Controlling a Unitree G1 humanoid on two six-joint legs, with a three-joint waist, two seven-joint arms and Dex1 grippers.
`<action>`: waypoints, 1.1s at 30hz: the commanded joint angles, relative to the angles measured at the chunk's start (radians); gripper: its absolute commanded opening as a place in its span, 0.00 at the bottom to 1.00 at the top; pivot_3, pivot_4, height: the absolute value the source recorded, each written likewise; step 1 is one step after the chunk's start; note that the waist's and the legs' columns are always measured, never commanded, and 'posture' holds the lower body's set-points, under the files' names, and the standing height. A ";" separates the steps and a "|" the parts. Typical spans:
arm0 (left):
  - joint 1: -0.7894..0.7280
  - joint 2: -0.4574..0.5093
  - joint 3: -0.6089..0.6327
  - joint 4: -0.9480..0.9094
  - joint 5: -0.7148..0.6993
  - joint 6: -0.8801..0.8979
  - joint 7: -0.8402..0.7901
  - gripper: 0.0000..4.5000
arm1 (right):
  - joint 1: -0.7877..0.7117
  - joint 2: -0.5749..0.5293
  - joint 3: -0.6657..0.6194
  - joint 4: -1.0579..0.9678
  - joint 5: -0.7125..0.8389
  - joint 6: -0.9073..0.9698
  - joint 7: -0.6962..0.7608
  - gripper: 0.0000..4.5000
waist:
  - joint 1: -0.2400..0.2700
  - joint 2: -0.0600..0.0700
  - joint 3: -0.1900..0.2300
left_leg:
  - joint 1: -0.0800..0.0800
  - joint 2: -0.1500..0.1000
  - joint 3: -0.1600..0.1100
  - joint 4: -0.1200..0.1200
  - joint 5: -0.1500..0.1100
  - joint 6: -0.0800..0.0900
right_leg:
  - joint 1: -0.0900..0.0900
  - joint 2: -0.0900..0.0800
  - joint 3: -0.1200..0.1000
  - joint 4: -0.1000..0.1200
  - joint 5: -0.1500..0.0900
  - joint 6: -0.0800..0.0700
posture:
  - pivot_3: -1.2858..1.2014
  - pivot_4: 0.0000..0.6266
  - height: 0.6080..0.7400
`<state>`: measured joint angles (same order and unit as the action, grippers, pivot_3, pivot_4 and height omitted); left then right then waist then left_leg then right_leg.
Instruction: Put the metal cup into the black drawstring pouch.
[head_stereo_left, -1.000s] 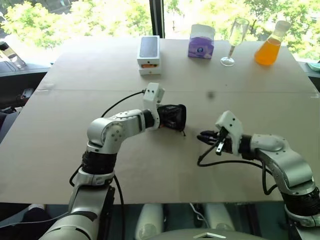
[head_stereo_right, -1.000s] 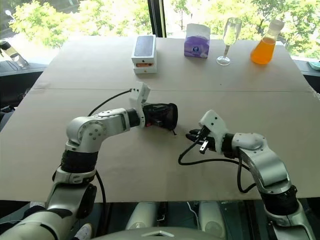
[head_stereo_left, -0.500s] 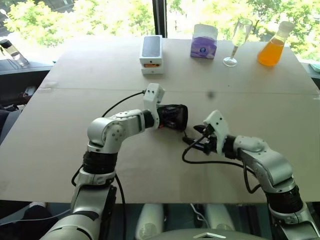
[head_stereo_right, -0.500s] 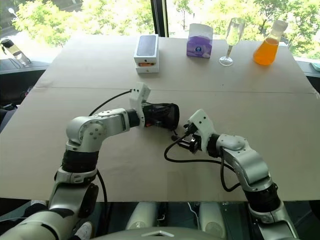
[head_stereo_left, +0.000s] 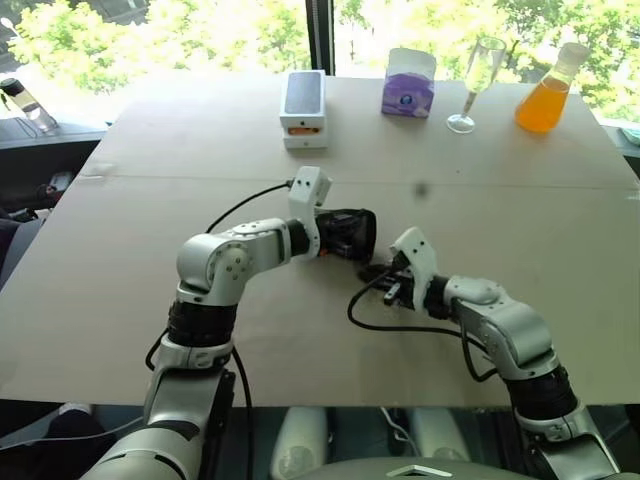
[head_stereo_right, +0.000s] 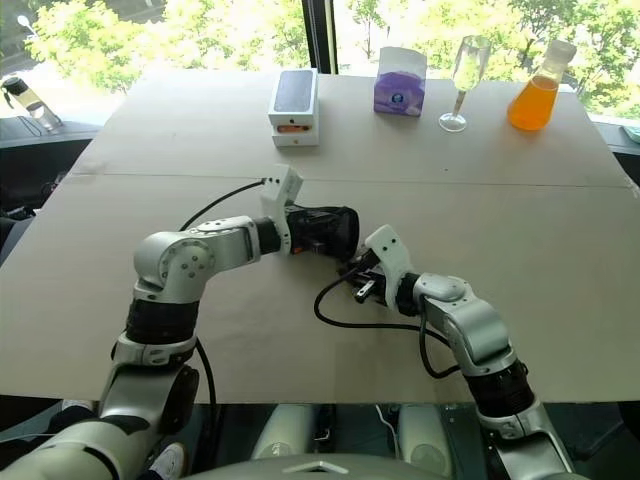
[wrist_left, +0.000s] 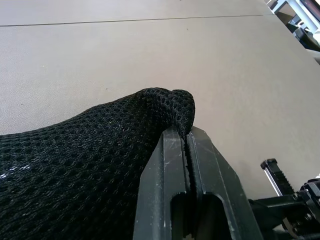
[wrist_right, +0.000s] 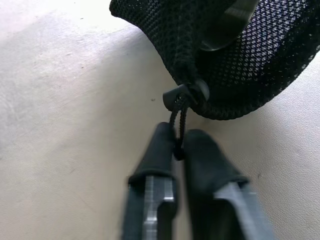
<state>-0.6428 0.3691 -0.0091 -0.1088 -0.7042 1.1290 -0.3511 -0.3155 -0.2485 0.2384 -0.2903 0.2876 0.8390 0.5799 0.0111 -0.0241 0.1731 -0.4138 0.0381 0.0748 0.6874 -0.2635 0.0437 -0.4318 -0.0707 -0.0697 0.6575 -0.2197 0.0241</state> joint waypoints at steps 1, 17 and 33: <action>0.003 0.031 -0.014 -0.064 0.013 -0.041 -0.068 0.00 | -0.012 -0.003 -0.010 -0.016 0.013 -0.022 -0.001 0.01 | 0.000 0.000 0.000 | 0.000 0.000 0.000 0.000 0.000 0.000 | 0.000 0.000 0.000 0.000 0.000 0.000 | 0.52 0.24 0.98; -0.001 0.369 -0.032 -0.055 0.029 -0.113 -0.508 0.75 | -0.016 -0.059 0.001 -0.029 0.017 -0.030 0.019 0.00 | -0.008 0.000 0.000 | 0.000 0.000 0.001 -0.001 0.000 0.000 | -0.001 0.000 0.000 0.000 0.000 0.000 | 0.52 0.24 0.98; 0.330 0.640 0.104 -0.311 -0.009 -0.219 -0.728 0.75 | 0.007 -0.107 -0.006 -0.038 0.024 -0.048 0.038 0.00 | -0.021 0.001 0.000 | -0.001 0.001 0.001 -0.001 0.000 0.000 | -0.002 0.000 0.001 0.000 0.000 0.000 | 0.52 0.24 0.98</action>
<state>-0.3288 0.9914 0.0444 -0.3792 -0.7019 0.9304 -1.0695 -0.3113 -0.3483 0.2471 -0.2931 0.2974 0.8042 0.6082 -0.0103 -0.0234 0.1736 -0.4143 0.0391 0.0757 0.6863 -0.2636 0.0438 -0.4336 -0.0708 -0.0690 0.6571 -0.2201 0.0240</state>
